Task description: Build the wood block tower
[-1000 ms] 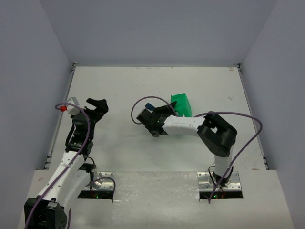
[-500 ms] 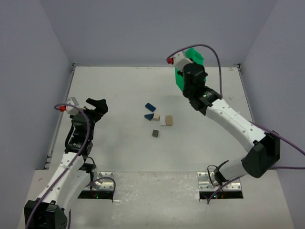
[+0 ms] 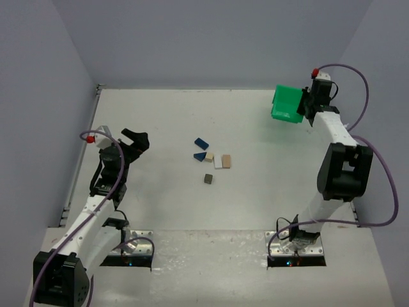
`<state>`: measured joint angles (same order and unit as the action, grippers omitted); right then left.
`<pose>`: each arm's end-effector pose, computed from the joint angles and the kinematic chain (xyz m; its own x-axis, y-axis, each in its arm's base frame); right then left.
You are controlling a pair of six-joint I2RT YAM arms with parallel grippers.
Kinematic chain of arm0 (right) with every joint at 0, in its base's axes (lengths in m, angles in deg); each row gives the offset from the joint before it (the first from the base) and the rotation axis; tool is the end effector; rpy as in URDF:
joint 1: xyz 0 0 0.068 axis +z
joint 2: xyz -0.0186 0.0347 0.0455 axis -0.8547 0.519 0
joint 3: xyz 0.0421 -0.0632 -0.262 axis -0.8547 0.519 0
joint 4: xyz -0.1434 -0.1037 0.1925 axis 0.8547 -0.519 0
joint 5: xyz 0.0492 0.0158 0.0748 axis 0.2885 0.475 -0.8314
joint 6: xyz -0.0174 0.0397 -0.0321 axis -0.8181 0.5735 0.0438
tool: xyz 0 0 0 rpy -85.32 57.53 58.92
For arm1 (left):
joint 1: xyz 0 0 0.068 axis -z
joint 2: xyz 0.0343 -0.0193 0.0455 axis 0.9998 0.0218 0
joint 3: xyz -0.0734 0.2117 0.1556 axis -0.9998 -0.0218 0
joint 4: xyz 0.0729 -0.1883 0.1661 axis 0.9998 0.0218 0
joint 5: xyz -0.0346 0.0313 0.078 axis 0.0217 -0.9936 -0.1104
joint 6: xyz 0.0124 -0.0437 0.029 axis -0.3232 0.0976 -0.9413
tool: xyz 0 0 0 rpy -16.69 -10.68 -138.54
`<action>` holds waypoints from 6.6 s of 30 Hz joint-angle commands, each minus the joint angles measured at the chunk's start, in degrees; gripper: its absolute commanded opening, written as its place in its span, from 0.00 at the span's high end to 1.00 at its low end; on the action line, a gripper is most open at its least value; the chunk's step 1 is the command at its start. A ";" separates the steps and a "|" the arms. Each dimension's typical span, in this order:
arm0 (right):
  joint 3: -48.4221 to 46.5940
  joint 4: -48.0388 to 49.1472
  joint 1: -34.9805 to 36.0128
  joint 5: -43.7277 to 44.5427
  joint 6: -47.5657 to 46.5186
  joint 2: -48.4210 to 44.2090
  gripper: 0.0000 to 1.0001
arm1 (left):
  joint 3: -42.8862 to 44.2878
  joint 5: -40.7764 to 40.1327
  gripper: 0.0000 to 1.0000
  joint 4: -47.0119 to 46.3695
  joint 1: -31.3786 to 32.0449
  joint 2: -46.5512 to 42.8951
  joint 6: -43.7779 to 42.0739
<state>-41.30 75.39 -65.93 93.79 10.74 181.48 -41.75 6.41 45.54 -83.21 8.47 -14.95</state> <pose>0.3972 -0.0554 0.2748 -0.4487 0.2646 -0.8536 0.3481 0.9315 0.1057 0.1873 -0.0106 0.2364 -0.0969 -0.5876 -0.8034 -0.2168 0.8002 -0.5591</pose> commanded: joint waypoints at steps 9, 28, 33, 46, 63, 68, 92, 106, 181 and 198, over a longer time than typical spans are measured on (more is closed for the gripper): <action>-9.74 2.58 -4.76 -9.99 9.89 17.89 1.00 | 4.04 5.45 0.00 -7.51 -0.36 5.78 -1.33; -1.39 8.20 -4.76 -14.18 6.66 10.23 0.62 | 4.12 7.95 0.00 -6.98 -0.36 6.26 -1.24; -0.30 7.53 -4.63 -16.47 6.78 5.27 0.46 | 4.08 8.14 0.00 -5.28 -0.36 4.73 -1.28; 8.14 -0.91 15.24 -15.95 -3.33 -15.74 0.01 | 2.50 11.87 0.00 -3.64 -0.36 1.06 -0.80; 11.41 -8.09 46.71 -0.10 -4.90 -0.87 0.01 | 2.33 14.31 0.00 -4.23 -0.36 3.94 -1.12; 8.01 -9.51 48.24 -0.11 -5.53 5.40 0.01 | 2.45 14.25 0.00 -4.25 -0.35 4.55 -1.24; 5.24 -7.96 48.24 0.37 -1.86 13.89 0.46 | 2.80 13.98 0.00 -4.08 -0.36 5.85 -1.42; 15.26 -3.00 48.24 0.59 4.18 4.66 0.85 | 2.93 14.42 0.00 -4.15 -0.29 6.47 -1.11; 56.55 -1.70 48.22 18.43 30.65 -42.73 0.01 | 59.64 -19.18 0.42 22.66 31.99 77.39 4.10; 57.29 -3.86 48.24 19.67 32.17 -45.28 0.01 | 57.76 -21.03 1.00 18.21 34.45 66.82 -5.66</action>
<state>15.48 71.46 -17.76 111.10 41.38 137.55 17.01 -12.79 68.77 -51.41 84.24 -15.68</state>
